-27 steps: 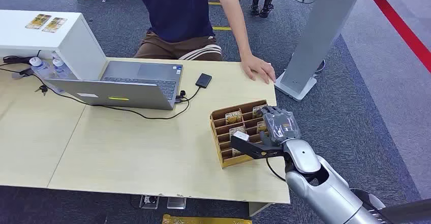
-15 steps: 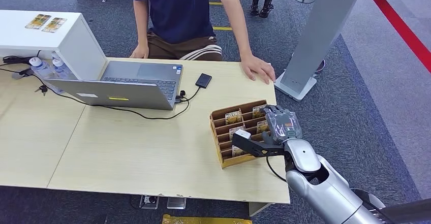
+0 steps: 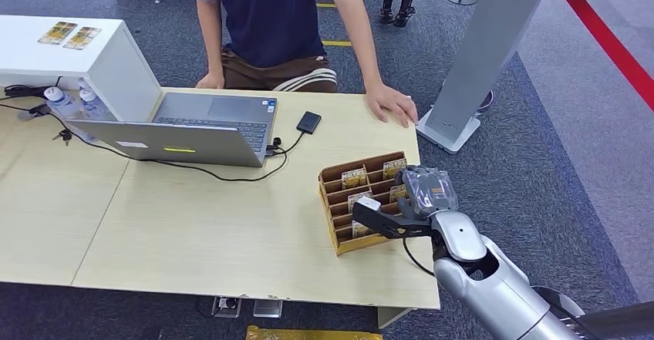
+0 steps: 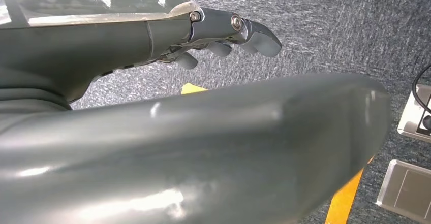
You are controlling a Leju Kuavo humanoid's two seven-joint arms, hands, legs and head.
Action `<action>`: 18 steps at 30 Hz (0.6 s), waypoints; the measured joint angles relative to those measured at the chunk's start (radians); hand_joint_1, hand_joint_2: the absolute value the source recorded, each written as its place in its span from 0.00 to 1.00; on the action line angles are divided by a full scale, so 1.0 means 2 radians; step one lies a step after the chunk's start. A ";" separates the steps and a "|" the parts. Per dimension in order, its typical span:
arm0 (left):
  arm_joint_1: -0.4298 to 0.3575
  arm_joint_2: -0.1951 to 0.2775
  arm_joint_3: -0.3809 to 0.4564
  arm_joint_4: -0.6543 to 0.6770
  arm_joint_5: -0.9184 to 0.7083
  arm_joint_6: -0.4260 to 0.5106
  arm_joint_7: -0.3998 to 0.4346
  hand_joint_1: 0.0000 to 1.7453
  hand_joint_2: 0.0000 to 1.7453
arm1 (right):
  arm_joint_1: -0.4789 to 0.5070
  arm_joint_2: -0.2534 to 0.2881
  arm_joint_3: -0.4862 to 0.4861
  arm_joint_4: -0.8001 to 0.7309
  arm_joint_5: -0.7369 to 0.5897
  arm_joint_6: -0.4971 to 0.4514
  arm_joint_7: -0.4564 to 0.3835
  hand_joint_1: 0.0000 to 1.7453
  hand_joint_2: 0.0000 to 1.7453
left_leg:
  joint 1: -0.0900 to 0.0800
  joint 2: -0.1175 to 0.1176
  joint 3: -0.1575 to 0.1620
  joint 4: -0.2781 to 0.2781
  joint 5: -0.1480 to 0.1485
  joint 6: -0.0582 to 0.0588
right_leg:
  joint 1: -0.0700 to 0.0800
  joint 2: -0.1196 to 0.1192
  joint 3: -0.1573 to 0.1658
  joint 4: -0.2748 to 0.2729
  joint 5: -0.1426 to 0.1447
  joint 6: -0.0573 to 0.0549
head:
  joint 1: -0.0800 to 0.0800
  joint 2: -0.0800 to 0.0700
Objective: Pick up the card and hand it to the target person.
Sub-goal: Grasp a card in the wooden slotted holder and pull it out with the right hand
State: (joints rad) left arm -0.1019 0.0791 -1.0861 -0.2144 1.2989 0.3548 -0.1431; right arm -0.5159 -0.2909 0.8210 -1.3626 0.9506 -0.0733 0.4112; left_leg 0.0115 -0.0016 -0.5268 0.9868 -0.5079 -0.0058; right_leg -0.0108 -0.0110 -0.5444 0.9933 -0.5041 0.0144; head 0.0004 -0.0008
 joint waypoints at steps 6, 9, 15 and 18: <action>0.000 0.000 0.000 0.000 0.000 0.000 0.000 0.00 0.00 | 0.000 0.000 0.005 0.003 -0.001 0.001 -0.002 0.65 1.00 | 0.000 0.000 0.000 0.000 0.000 0.000 | 0.000 0.000 0.000 0.000 0.000 0.000 | 0.000 0.000; 0.000 0.000 0.000 0.000 0.000 0.001 0.000 0.00 0.00 | 0.000 0.000 0.006 0.004 -0.003 0.001 -0.002 0.70 1.00 | 0.000 0.000 0.000 0.000 0.000 0.000 | 0.000 0.000 0.000 0.000 0.000 0.000 | 0.000 0.000; 0.000 0.000 0.000 0.000 0.000 0.003 0.000 0.00 0.00 | -0.001 0.000 0.007 0.004 -0.004 0.001 -0.004 0.73 1.00 | 0.000 0.000 0.000 0.000 0.000 0.000 | 0.000 0.000 0.000 0.000 0.000 0.000 | 0.000 0.000; 0.000 0.000 0.000 0.000 0.000 0.003 0.000 0.00 0.00 | -0.001 0.000 0.007 0.004 -0.004 0.001 -0.004 0.74 1.00 | 0.000 0.000 0.000 0.000 0.000 0.000 | 0.000 0.000 0.000 0.000 0.000 0.000 | 0.000 0.000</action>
State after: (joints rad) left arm -0.1019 0.0793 -1.0861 -0.2144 1.2989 0.3601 -0.1431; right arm -0.5172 -0.2907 0.8343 -1.3544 0.9426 -0.0717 0.4032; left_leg 0.0115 -0.0016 -0.5267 0.9868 -0.5079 -0.0058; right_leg -0.0108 -0.0110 -0.5443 0.9933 -0.5041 0.0144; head 0.0008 -0.0008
